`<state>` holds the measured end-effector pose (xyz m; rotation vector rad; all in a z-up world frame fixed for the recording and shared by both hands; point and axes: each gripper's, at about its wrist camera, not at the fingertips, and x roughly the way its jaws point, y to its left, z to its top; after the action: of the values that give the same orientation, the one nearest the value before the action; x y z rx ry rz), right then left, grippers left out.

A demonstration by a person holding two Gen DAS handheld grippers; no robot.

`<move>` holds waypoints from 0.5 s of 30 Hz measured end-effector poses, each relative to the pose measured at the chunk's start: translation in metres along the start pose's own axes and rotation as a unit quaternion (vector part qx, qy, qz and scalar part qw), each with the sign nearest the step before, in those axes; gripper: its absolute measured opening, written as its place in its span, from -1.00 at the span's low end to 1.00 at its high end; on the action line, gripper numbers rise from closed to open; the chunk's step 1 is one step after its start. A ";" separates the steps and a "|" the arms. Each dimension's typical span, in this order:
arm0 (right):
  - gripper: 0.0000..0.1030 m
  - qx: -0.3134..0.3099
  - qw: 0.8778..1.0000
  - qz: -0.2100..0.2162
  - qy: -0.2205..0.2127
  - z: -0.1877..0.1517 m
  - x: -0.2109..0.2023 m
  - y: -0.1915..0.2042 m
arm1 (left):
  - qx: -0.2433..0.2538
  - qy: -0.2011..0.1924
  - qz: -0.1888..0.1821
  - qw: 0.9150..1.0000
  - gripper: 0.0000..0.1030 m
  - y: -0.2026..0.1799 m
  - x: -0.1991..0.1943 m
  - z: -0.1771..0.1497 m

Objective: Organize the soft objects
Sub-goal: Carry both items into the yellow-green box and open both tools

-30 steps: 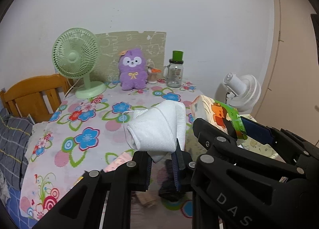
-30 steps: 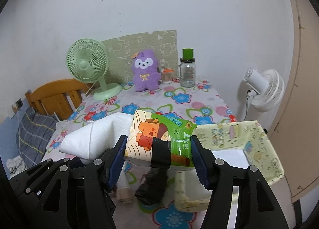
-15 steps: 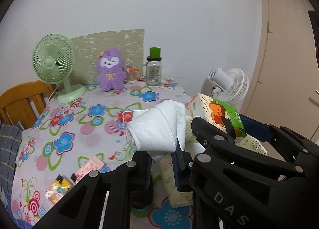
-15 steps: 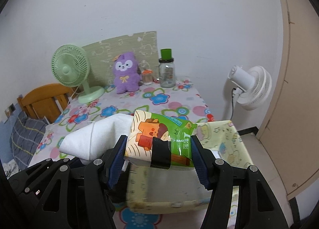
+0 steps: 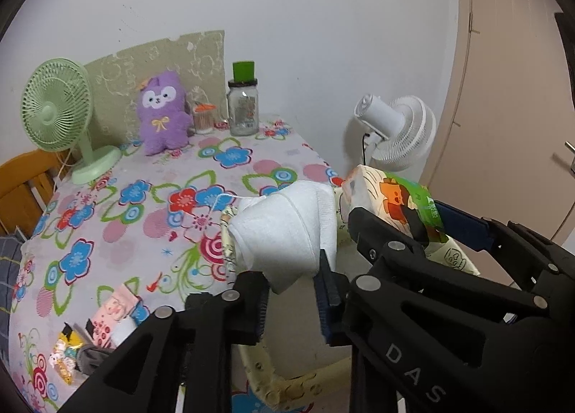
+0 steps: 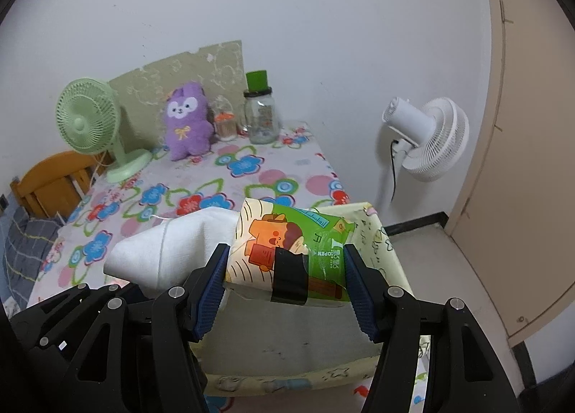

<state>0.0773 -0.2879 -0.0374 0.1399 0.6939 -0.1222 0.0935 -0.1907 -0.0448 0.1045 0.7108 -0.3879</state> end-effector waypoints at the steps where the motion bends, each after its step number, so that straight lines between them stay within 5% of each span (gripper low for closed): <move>1: 0.27 0.001 1.000 -0.001 0.002 -0.001 0.002 -0.001 | 0.000 0.004 0.000 1.000 -0.34 -0.001 0.003 0.000; 5: 0.27 0.005 1.000 0.000 0.014 -0.003 0.014 -0.007 | 0.003 0.013 0.011 1.000 -0.10 -0.002 0.014 0.000; 7: 0.27 0.006 1.000 0.001 0.017 -0.003 0.018 -0.007 | 0.002 0.018 0.018 1.000 0.25 -0.001 0.020 0.001; 15: 0.33 0.010 0.999 -0.003 0.031 0.000 0.033 -0.010 | 0.014 0.022 0.025 0.999 0.60 -0.005 0.025 0.005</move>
<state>0.1010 -0.3001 -0.0592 0.1609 0.7559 -0.1316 0.1122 -0.2040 -0.0575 0.1571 0.7448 -0.3494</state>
